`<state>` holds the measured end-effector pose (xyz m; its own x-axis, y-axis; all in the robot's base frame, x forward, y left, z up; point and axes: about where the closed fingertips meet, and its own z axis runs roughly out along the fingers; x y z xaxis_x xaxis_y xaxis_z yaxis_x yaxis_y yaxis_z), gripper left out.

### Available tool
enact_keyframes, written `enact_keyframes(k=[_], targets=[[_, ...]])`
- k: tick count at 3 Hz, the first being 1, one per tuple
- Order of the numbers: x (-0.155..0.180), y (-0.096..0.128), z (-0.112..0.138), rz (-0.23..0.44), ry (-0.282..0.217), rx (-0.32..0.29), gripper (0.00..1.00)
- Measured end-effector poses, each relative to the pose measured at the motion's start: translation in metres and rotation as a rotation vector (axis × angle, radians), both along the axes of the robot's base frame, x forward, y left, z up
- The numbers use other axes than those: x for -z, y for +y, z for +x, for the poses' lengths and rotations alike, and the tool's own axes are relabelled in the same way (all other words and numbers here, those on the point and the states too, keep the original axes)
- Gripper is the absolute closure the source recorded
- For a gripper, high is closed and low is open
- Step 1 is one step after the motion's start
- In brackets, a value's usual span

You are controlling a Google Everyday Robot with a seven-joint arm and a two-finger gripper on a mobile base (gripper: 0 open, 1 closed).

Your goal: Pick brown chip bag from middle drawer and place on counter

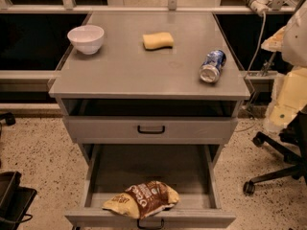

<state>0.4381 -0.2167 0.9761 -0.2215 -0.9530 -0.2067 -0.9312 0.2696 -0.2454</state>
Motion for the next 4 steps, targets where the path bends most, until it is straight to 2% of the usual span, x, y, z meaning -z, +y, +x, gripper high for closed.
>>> enact_keyframes(k=[1, 2, 3, 4], targets=[[0.000, 0.000, 0.000, 0.000, 0.000, 0.000, 0.00], [0.023, 0.000, 0.001, 0.065, 0.015, 0.001, 0.00], [0.099, 0.020, 0.005, 0.214, 0.095, 0.027, 0.00], [0.213, 0.061, 0.016, 0.319, 0.222, 0.050, 0.00]])
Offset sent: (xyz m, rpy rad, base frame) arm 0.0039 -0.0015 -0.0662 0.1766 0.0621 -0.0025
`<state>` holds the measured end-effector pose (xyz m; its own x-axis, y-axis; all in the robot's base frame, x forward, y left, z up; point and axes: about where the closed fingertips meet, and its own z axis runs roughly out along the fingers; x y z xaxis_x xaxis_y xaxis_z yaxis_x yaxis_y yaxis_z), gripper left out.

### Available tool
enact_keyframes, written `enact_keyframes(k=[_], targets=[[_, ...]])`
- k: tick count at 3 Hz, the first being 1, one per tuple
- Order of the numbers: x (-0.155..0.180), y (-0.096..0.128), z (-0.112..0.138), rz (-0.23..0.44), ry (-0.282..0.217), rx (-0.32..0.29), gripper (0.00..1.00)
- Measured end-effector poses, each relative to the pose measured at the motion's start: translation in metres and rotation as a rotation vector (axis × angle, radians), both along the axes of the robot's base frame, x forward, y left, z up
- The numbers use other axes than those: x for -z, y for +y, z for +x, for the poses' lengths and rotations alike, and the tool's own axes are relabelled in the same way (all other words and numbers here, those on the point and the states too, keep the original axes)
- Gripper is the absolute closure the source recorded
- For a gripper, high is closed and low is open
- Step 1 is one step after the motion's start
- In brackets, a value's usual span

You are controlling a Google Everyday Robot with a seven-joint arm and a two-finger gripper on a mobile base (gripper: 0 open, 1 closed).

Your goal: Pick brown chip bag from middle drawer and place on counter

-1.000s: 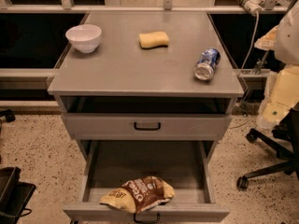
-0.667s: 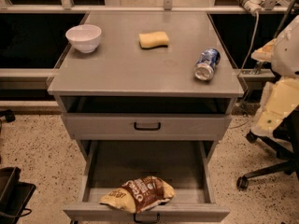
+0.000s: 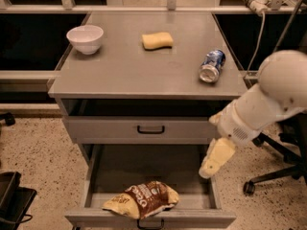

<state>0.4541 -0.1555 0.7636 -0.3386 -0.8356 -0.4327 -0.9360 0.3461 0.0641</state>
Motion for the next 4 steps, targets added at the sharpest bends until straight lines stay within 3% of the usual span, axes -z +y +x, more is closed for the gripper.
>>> enact_keyframes(k=[1, 2, 3, 4], targets=[[0.022, 0.002, 0.013, 0.019, -0.020, 0.028, 0.00], [0.024, 0.002, 0.008, 0.021, -0.034, 0.058, 0.00], [0.083, 0.027, -0.005, 0.112, 0.039, 0.117, 0.00], [0.160, 0.082, 0.015, 0.215, 0.080, 0.124, 0.00]])
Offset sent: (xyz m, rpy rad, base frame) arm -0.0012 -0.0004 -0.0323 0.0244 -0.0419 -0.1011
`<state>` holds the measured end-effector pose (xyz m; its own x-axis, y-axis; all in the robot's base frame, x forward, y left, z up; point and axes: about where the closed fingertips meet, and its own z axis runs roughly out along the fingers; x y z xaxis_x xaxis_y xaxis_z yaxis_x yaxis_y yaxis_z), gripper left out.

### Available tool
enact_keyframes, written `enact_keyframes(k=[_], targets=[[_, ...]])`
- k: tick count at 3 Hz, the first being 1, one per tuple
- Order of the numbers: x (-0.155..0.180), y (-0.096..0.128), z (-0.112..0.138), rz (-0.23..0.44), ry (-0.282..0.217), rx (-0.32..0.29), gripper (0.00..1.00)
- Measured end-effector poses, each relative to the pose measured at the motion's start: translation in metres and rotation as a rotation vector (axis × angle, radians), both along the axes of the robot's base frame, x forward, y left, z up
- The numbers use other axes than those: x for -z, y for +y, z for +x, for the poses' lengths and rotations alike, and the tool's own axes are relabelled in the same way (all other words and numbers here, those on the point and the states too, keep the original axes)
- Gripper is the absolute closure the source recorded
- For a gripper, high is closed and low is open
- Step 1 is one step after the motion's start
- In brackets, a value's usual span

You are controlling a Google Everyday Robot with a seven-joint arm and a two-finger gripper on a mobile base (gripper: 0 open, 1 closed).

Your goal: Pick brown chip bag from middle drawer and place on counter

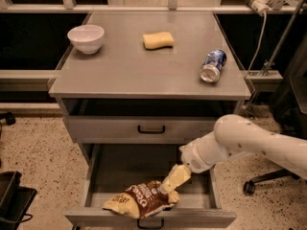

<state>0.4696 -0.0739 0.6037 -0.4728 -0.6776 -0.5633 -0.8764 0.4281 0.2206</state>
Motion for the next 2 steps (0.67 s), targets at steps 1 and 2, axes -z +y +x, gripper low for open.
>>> enact_keyframes(k=[1, 2], targets=[[0.060, 0.052, 0.036, 0.052, 0.019, -0.020, 0.00], [0.074, 0.062, 0.032, 0.063, 0.045, -0.034, 0.00]])
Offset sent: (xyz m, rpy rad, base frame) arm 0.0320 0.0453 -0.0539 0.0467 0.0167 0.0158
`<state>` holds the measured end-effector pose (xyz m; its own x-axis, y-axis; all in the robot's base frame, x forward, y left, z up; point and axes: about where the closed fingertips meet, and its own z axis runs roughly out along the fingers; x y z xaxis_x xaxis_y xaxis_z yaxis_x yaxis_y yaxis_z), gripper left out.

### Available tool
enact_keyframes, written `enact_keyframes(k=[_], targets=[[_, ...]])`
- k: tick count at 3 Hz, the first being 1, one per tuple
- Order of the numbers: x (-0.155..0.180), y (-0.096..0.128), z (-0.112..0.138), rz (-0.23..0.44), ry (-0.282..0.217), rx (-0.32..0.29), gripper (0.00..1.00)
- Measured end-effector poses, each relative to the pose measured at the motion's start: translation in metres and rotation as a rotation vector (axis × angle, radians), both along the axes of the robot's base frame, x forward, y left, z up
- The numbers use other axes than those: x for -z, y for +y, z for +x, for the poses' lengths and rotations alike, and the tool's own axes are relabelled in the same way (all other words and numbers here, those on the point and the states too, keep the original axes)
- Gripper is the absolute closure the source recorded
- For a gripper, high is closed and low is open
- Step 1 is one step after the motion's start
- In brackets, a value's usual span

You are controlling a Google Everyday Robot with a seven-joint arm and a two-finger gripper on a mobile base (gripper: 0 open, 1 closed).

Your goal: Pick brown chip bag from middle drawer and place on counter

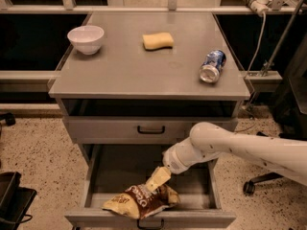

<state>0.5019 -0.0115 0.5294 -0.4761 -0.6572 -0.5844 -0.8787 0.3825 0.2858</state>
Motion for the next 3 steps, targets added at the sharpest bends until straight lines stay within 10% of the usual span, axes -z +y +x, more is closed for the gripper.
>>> enact_keyframes(k=[3], targets=[[0.020, 0.002, -0.038, 0.086, 0.040, 0.122, 0.00]])
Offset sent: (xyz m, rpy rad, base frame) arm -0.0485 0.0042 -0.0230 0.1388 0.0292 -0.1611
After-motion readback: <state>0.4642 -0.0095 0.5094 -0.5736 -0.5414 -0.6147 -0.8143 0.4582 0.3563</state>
